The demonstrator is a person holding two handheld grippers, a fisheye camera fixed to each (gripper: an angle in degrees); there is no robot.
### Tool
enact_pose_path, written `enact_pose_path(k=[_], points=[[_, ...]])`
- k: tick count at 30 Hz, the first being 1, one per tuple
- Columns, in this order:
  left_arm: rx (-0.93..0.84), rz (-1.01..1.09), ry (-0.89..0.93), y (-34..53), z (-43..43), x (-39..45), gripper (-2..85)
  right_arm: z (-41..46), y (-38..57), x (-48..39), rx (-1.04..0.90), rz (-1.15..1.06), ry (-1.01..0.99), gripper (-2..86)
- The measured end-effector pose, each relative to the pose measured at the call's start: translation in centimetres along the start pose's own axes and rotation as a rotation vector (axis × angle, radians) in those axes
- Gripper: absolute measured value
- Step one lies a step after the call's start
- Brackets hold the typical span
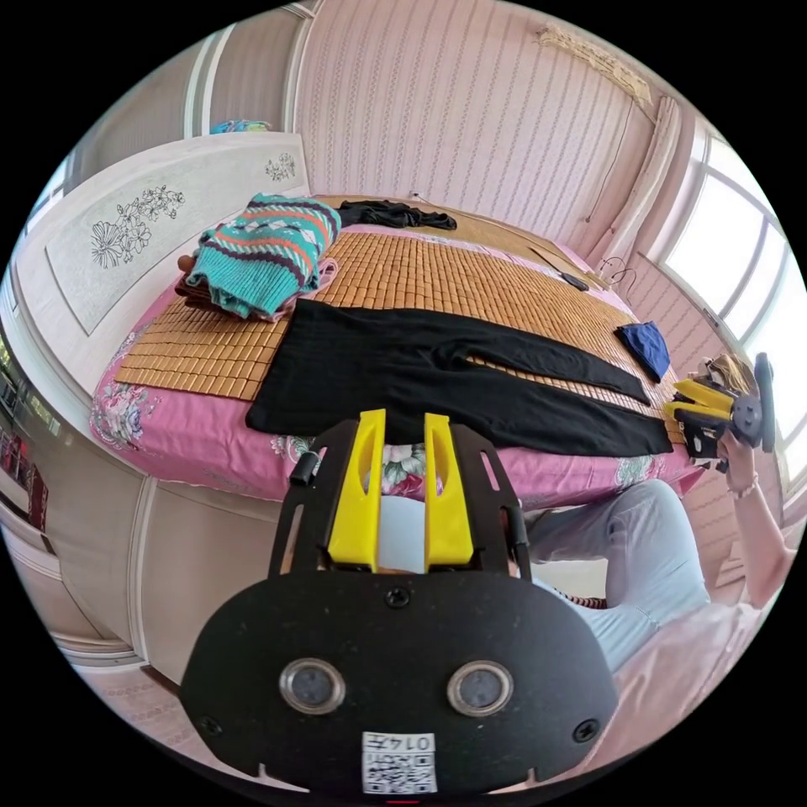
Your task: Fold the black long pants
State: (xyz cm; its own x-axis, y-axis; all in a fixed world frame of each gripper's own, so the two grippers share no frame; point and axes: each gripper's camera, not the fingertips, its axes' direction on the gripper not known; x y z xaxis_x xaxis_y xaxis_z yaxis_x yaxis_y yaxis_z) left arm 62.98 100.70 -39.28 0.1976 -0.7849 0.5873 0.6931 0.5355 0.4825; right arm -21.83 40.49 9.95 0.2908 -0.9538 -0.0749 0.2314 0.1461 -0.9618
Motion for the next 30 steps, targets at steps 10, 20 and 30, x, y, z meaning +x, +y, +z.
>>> enact_pose_path(k=[10, 20, 30], points=[[-0.096, -0.227, 0.068, 1.7, 5.0, -3.9, 8.2, 9.4, 19.3, 13.7, -0.154, 0.491, -0.222, 12.0], [-0.145, -0.289, -0.054, -0.9, 8.2, -7.3, 9.6, 16.0, 31.0, 25.1, -0.100, 0.953, -0.291, 9.2], [-0.251, -0.405, 0.059, -6.5, 16.9, -8.8, 12.9, 22.4, 31.9, 28.0, -0.179, 0.965, -0.272, 7.8]])
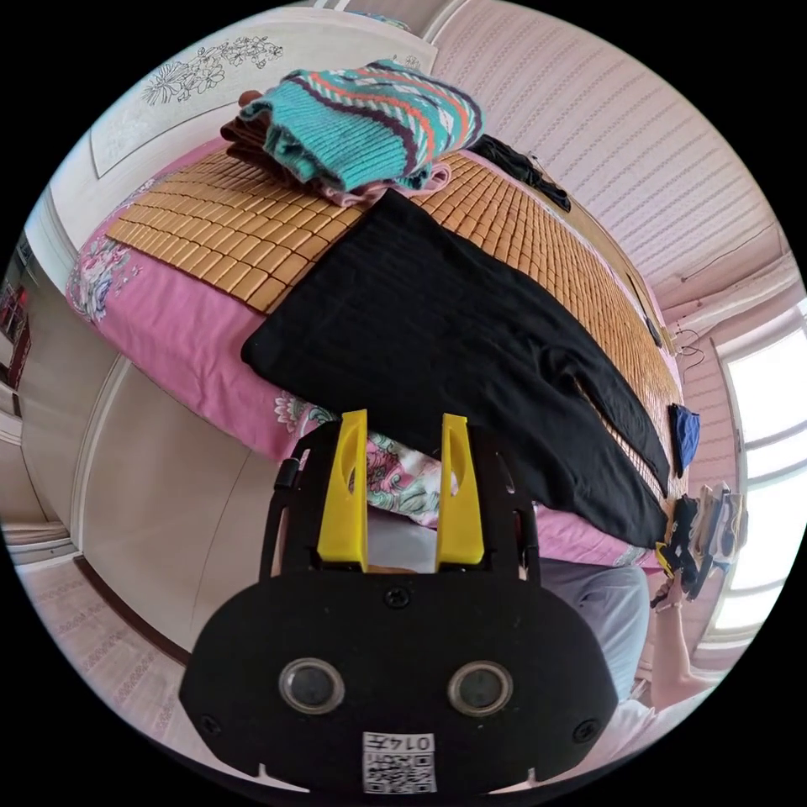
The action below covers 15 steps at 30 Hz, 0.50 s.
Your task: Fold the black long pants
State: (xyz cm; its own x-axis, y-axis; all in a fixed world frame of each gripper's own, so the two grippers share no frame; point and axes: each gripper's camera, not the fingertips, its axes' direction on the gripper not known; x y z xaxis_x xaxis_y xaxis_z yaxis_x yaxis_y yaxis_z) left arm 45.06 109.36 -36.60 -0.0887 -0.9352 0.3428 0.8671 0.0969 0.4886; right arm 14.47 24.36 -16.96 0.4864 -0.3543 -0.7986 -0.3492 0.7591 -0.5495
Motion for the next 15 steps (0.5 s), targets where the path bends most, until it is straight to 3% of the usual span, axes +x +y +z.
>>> enact_pose_path(k=[2, 8, 12, 15], points=[[-0.030, 0.000, 0.011, -0.7, 1.4, 0.6, 13.0, 0.6, -0.5, -0.1, -0.015, -0.026, 0.029, 6.0], [-0.034, 0.141, -0.184, -2.1, 3.0, 4.5, 10.3, 1.7, -2.1, 0.0, -0.051, -0.092, 0.121, 0.6], [-0.048, 0.213, -0.157, -2.8, 3.0, 5.3, 1.7, 0.8, -2.8, 1.2, -0.028, -0.104, 0.097, 0.1], [-0.010, 0.224, -0.110, -2.6, 2.0, 4.9, 0.2, -1.1, -3.3, 1.9, 0.014, -0.133, 0.067, 0.0]])
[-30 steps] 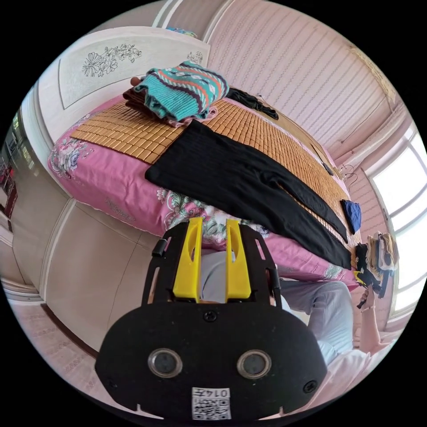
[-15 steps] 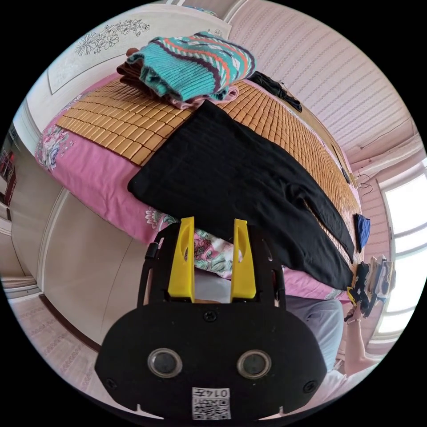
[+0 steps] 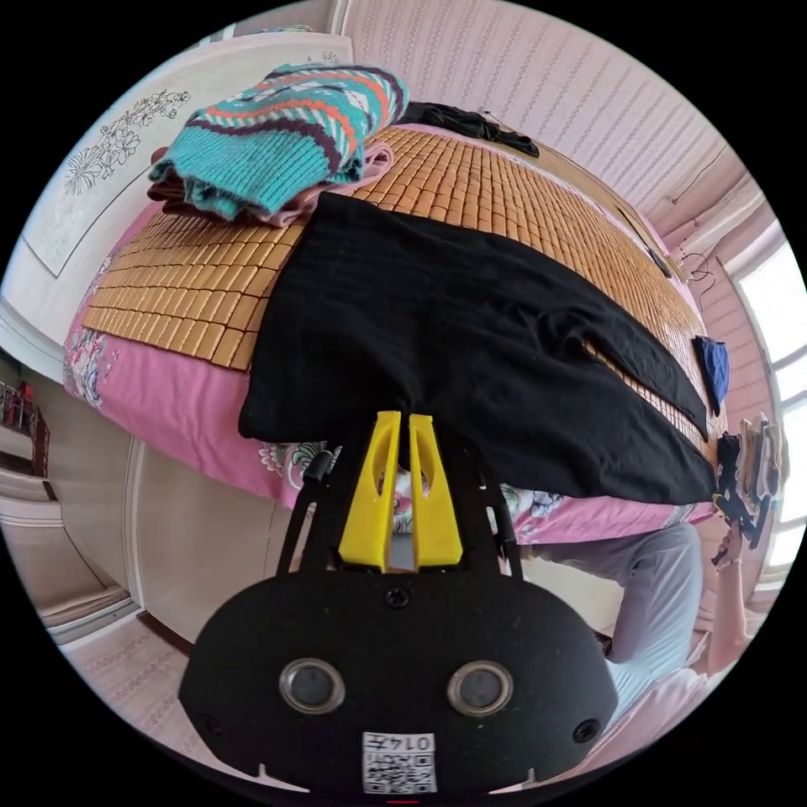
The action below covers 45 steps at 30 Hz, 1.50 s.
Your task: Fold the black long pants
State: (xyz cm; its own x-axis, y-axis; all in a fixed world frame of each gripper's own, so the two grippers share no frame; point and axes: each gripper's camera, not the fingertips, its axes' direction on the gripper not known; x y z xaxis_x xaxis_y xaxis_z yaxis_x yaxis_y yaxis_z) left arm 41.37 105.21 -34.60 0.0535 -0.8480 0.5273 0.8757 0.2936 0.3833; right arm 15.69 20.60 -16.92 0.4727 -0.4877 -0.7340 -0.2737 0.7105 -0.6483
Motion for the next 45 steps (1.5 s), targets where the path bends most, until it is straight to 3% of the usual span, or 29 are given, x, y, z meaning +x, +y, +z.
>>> enact_pose_path(k=[5, 11, 14, 16, 20, 26, 32, 35, 40, 45], points=[[0.112, 0.028, 0.067, -0.5, -3.3, 0.0, -0.3, -3.0, -2.7, 0.0, 0.030, -0.094, 0.002, -0.1], [0.243, 0.144, 0.064, -7.1, -6.8, 2.3, 0.1, -2.0, -11.9, -1.4, -0.105, -0.204, 0.041, 0.3], [0.279, 0.125, 0.064, -12.4, -5.6, 3.5, 1.9, -0.1, -18.0, -1.2, -0.135, -0.138, -0.036, 1.7], [0.254, 0.052, -0.029, -15.5, -3.4, 4.3, 5.7, 1.9, -21.3, -0.5, -0.106, -0.032, -0.062, 6.0], [0.334, -0.037, -0.116, -14.5, -2.3, 3.8, 8.1, 4.4, -21.8, 1.0, -0.116, 0.087, -0.098, 13.7], [0.215, -0.120, -0.123, -10.9, 0.5, -2.0, 11.3, 7.5, -19.1, 1.9, -0.099, 0.132, -0.102, 14.7], [0.130, -0.230, -0.022, -11.7, 4.8, -4.7, 13.6, 8.4, -18.9, 0.3, -0.022, 0.161, -0.151, 9.4], [0.106, -0.179, -0.120, -13.0, 6.8, -3.6, 13.3, 8.6, -19.4, -1.1, -0.038, 0.132, -0.138, 7.3], [0.080, -0.144, -0.126, -14.7, 7.6, -4.0, 2.6, 7.3, -20.3, -2.8, -0.057, 0.071, -0.139, 2.7], [0.060, -0.076, -0.027, -11.9, 5.9, -6.5, 1.0, 4.6, -19.8, -3.7, -0.048, -0.001, -0.098, 1.5]])
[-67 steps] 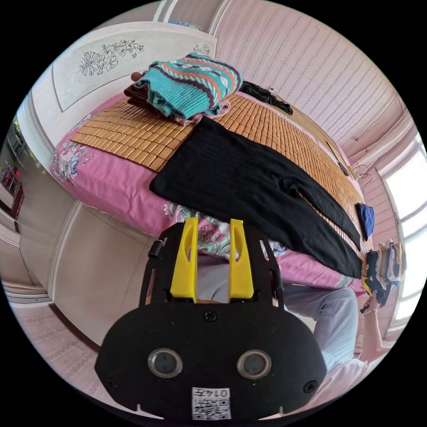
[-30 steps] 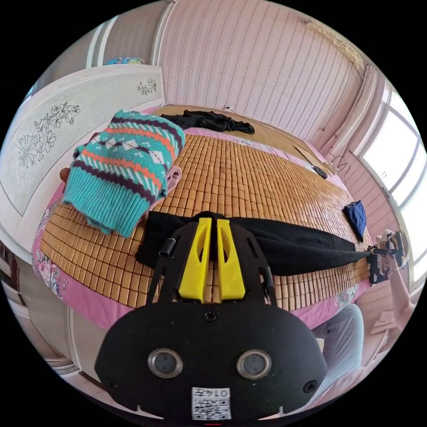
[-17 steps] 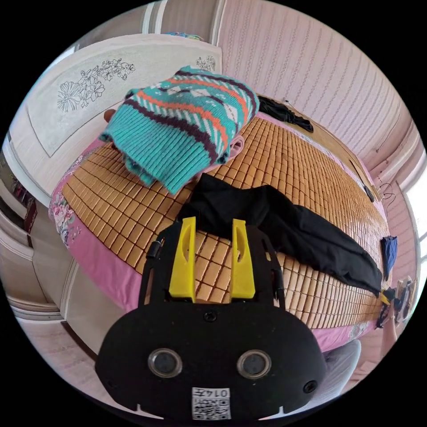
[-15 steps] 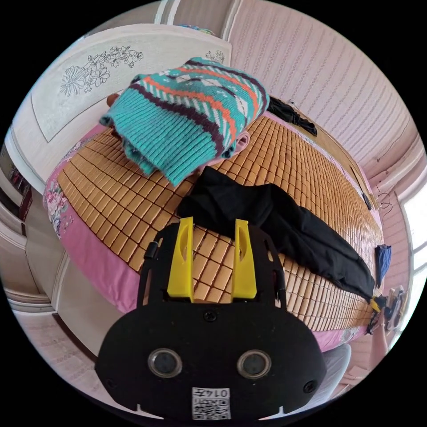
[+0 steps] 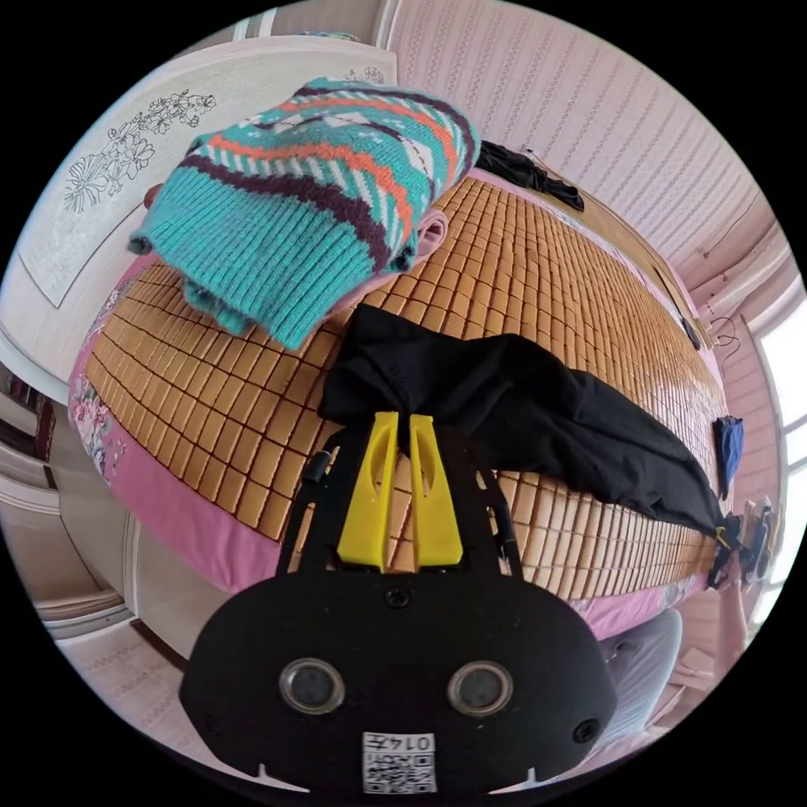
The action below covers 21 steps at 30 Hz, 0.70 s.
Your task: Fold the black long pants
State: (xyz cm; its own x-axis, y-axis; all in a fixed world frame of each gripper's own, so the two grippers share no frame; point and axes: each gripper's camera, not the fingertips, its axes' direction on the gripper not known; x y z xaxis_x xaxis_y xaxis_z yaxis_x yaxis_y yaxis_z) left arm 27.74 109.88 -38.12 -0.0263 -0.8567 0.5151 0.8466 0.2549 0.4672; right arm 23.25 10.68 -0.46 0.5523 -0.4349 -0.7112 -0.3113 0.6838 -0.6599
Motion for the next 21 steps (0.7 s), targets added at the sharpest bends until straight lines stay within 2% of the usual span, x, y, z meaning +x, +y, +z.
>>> enact_pose_path(k=[6, 11, 15, 18, 21], points=[[-0.099, 0.077, 0.275, 7.5, -2.8, -4.3, 2.9, -2.7, 2.5, 0.7, -0.061, 0.018, 0.101, 2.0], [-0.123, 0.044, 0.226, 12.8, -4.4, -6.4, 3.2, -4.4, 4.1, -1.5, -0.084, 0.053, 0.309, 3.7], [-0.050, -0.018, 0.224, 15.7, -5.3, -7.6, 5.6, -5.4, 4.0, -11.3, -0.004, -0.211, 0.394, 5.2], [-0.008, -0.057, 0.204, 16.4, -3.9, -8.2, 9.5, -4.2, 3.8, -22.1, 0.030, -0.489, 0.305, 6.3], [-0.100, -0.069, 0.228, 16.0, 0.1, -8.4, 10.7, -2.6, 4.6, -34.0, 0.085, -0.751, 0.120, 7.3]])
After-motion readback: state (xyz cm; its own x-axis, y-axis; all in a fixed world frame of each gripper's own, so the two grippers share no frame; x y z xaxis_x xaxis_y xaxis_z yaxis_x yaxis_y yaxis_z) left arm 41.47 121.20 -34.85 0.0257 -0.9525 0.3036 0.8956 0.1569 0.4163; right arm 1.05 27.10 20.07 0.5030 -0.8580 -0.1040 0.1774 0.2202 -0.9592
